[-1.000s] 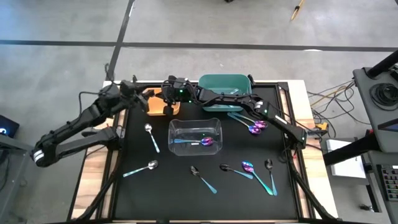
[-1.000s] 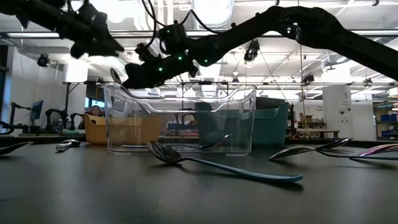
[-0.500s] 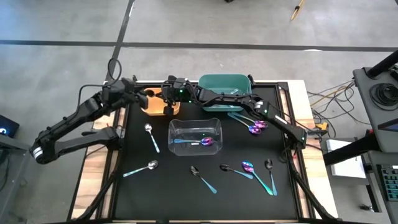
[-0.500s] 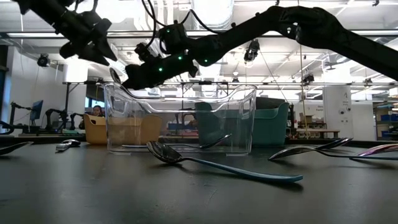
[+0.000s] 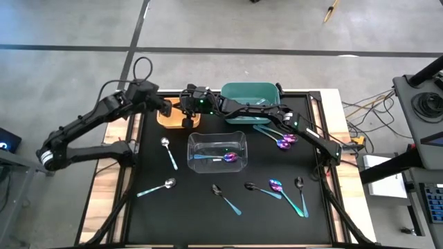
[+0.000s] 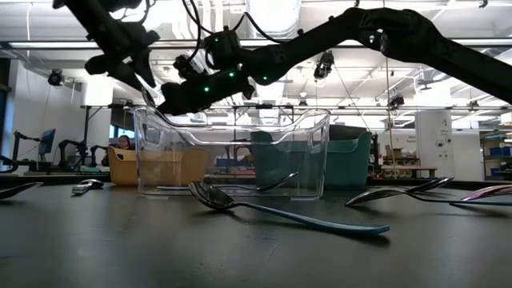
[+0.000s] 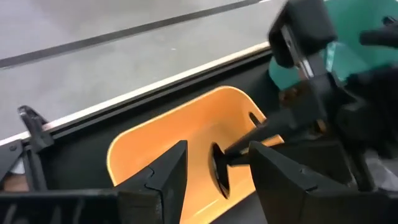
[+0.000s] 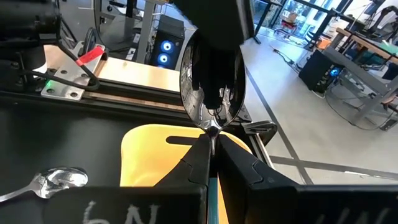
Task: Sort silverware by color (type)
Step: Put the blue spoon into the yellow bin
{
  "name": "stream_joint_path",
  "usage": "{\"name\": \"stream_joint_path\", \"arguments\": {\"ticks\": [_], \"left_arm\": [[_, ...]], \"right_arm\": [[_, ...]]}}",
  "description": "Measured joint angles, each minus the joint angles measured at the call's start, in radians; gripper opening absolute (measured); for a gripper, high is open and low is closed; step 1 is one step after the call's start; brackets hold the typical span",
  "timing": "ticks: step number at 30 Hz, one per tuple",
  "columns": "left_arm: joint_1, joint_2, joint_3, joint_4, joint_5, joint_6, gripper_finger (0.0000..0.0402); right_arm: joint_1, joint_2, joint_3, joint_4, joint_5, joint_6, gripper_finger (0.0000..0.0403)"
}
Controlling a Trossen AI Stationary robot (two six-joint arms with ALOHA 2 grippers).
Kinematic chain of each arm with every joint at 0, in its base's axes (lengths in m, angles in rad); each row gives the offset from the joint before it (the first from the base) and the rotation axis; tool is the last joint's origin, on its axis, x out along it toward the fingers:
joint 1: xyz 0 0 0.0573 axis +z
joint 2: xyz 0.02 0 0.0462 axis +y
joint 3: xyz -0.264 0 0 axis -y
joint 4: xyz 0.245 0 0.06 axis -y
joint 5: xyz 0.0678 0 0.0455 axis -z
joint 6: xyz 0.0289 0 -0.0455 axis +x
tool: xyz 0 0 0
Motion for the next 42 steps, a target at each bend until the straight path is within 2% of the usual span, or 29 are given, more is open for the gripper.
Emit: {"name": "stream_joint_path", "arguments": {"ticks": [6, 18, 22, 29, 36, 42], "left_arm": [[0.000, 0.043, 0.021, -0.017, -0.011, -0.040, 0.0137], [0.000, 0.039, 0.010, -0.042, -0.016, -0.058, 0.0129], [0.000, 0.044, 0.009, -0.044, -0.024, -0.058, 0.0099], [-0.001, 0.056, 0.009, -0.047, -0.022, -0.059, 0.0010], [-0.001, 0.060, 0.009, -0.051, -0.026, -0.060, 0.0002], [-0.001, 0.064, 0.009, -0.053, -0.031, -0.056, 0.0001]], "right_arm": [[0.000, -0.001, 0.000, 0.000, 0.000, 0.001, 0.0009], [0.000, -0.001, 0.000, 0.000, 0.000, 0.001, 0.0009], [0.000, -0.001, 0.000, 0.000, 0.000, 0.001, 0.0009], [0.000, -0.001, 0.000, 0.000, 0.003, 0.002, 0.0009], [0.000, -0.001, 0.000, 0.000, 0.005, -0.001, 0.0013], [0.000, -0.001, 0.000, 0.001, -0.003, 0.036, 0.0055]]}}
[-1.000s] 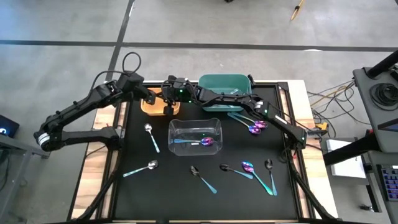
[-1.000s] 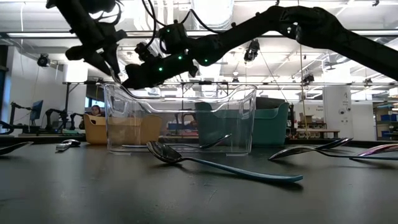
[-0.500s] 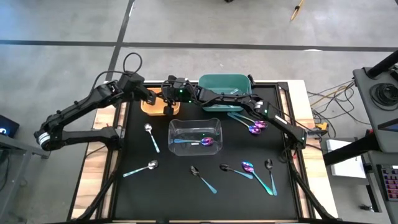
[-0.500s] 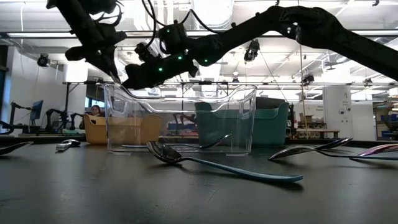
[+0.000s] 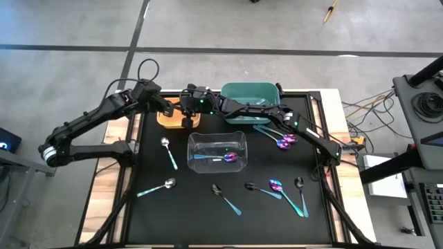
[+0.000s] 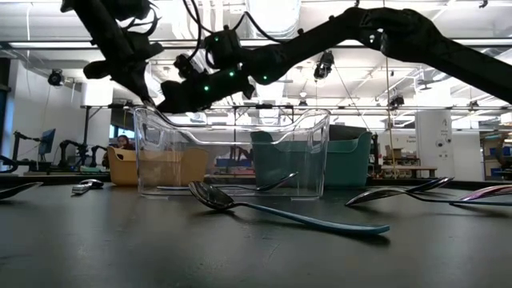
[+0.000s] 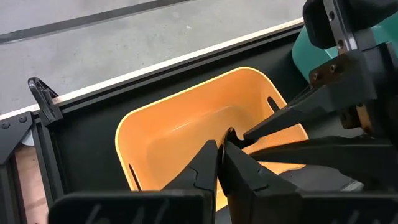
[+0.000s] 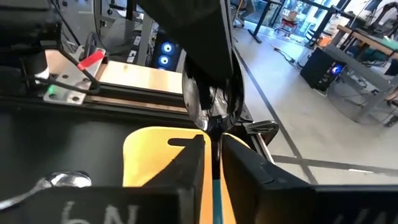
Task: Sort silverware by color (type)
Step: Put the blue spoon into the yellow bin
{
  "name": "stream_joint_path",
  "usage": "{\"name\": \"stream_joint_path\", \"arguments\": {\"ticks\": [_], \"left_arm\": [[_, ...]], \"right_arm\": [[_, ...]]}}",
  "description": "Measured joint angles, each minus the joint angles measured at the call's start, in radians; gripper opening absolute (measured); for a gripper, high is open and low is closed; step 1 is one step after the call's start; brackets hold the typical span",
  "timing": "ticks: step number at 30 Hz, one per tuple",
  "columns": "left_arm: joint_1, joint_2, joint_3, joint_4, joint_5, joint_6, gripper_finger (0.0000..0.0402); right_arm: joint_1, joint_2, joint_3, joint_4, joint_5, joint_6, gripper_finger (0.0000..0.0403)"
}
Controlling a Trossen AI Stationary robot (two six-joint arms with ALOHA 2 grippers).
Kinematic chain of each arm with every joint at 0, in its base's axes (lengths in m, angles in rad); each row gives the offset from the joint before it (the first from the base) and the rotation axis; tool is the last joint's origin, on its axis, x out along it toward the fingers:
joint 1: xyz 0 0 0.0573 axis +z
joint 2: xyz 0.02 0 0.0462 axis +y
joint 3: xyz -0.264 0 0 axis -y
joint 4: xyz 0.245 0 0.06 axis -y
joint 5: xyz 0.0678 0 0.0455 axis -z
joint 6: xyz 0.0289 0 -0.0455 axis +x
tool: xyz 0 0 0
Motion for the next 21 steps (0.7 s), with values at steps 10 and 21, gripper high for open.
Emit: {"name": "stream_joint_path", "arguments": {"ticks": [10, 21], "left_arm": [[0.000, 0.054, -0.001, -0.043, -0.050, 0.000, 0.0000], [0.008, 0.056, -0.065, 0.018, -0.049, 0.004, 0.0000]], "right_arm": [[0.000, -0.005, 0.000, -0.041, 0.001, 0.041, 0.0071], [0.001, -0.085, 0.005, -0.214, -0.004, 0.025, 0.0068]]}}
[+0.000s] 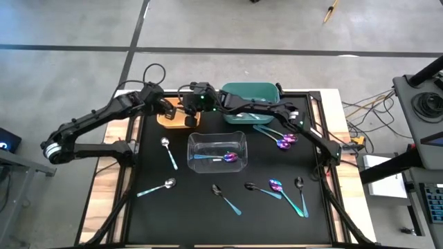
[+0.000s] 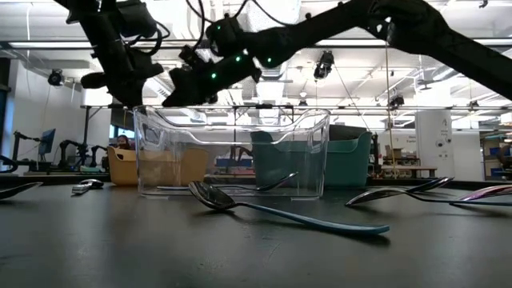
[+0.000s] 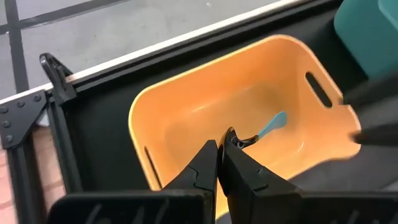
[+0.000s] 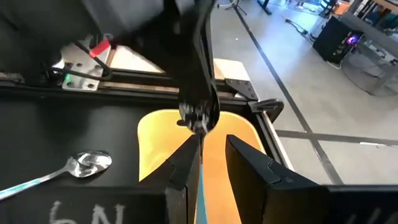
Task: Sort silverware by color (type)
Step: Put the blue spoon into the yellow bin
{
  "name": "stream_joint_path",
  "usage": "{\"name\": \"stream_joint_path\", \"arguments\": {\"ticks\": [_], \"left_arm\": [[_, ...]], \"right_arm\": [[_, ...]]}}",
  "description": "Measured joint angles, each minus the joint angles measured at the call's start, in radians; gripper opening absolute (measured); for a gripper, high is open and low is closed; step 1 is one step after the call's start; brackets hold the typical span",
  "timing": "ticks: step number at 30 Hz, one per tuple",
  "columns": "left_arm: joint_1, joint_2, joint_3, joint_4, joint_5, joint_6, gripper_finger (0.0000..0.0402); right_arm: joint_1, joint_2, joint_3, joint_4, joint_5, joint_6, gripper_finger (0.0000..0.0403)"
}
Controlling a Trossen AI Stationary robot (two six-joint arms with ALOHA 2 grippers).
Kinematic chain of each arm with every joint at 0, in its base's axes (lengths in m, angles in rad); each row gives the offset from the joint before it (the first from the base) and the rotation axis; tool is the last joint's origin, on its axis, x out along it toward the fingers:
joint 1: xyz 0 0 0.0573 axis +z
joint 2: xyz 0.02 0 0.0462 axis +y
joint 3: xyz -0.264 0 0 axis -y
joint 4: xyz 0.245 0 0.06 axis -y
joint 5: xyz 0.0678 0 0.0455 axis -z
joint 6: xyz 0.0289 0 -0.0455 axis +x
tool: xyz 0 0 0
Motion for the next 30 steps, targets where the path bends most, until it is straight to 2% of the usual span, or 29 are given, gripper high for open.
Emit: {"name": "stream_joint_path", "arguments": {"ticks": [11, 14, 20, 30], "left_arm": [[0.030, -0.015, -0.081, 0.062, 0.016, -0.024, 0.0000], [0.038, -0.018, -0.102, 0.084, 0.016, -0.042, 0.0000], [0.039, -0.017, -0.109, 0.095, 0.004, -0.061, 0.0000], [0.039, -0.011, -0.115, 0.091, 0.001, -0.090, 0.0000]], "right_arm": [[0.016, -0.119, -0.004, -0.161, -0.009, -0.045, 0.0066], [0.016, -0.154, -0.004, -0.209, -0.040, -0.044, 0.0062], [0.017, -0.232, -0.005, -0.287, -0.081, -0.045, 0.0060], [0.017, -0.333, -0.005, -0.409, -0.083, -0.041, 0.0056]]}}
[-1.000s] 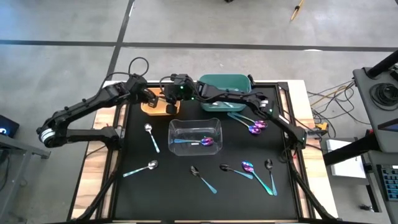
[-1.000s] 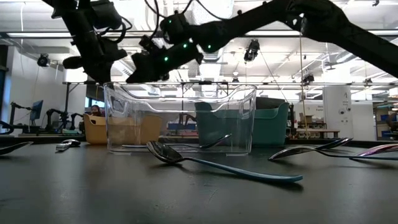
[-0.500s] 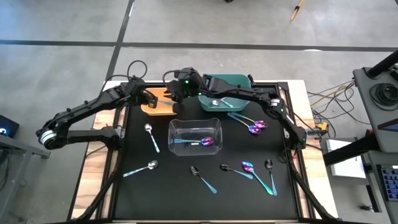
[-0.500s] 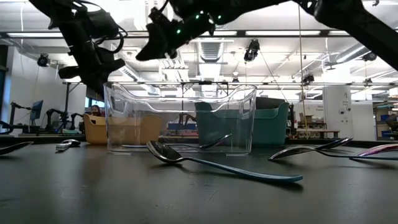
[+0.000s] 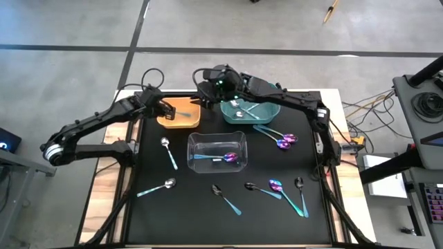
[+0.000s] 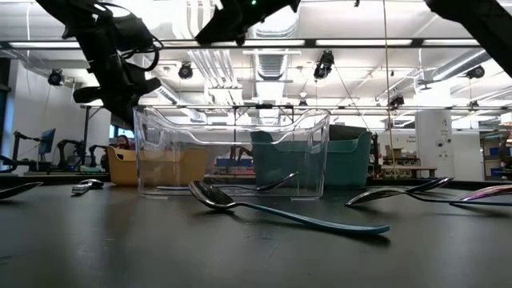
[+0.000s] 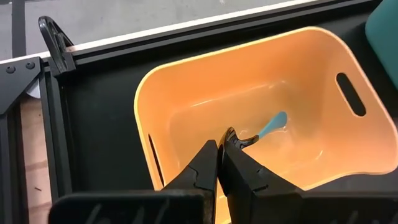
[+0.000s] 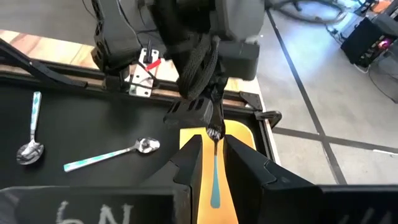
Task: Sort silverware by color (type)
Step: Put the blue spoon into the yellow bin, then put the violet spoon into the transparent bin
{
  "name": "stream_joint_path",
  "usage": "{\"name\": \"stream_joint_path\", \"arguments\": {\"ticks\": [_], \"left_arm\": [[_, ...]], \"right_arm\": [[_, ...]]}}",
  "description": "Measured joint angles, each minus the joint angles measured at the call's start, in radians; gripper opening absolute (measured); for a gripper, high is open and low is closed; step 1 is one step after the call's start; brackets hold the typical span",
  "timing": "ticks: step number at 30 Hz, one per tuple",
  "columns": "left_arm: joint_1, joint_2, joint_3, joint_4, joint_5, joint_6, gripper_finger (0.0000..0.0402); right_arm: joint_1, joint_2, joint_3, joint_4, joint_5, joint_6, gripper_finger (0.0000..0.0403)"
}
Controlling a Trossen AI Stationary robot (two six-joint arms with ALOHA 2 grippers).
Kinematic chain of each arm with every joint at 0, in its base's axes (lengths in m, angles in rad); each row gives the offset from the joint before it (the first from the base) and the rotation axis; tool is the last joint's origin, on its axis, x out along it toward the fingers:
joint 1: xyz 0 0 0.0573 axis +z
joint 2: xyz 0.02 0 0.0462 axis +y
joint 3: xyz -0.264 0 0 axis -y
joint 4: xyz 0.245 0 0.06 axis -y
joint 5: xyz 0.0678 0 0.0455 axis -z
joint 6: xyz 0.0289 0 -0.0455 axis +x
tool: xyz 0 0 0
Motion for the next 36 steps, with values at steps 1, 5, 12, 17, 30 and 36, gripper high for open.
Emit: {"name": "stream_joint_path", "arguments": {"ticks": [1, 5, 12, 17, 30, 36], "left_arm": [[0.000, 0.001, -0.003, -0.001, 0.000, 0.000, 0.0000], [0.000, 0.003, -0.012, -0.001, 0.000, -0.002, 0.0000], [0.000, 0.005, -0.026, 0.006, 0.000, -0.011, 0.0000], [0.000, 0.006, -0.033, 0.021, -0.001, -0.003, 0.0004], [0.000, 0.006, -0.034, 0.025, -0.004, 0.000, 0.0025], [0.000, 0.005, -0.034, 0.027, -0.004, 0.005, 0.0025]], "right_arm": [[0.000, -0.008, 0.000, -0.009, 0.000, 0.003, 0.0056], [0.000, -0.026, 0.000, -0.021, 0.000, 0.005, 0.0059], [0.000, -0.038, 0.000, -0.046, 0.000, 0.014, 0.0063], [0.000, -0.038, 0.000, -0.049, 0.000, 0.015, 0.0065], [0.000, -0.038, 0.000, -0.047, 0.000, 0.015, 0.0072], [0.000, -0.038, 0.000, -0.059, 0.000, 0.015, 0.0069]]}}
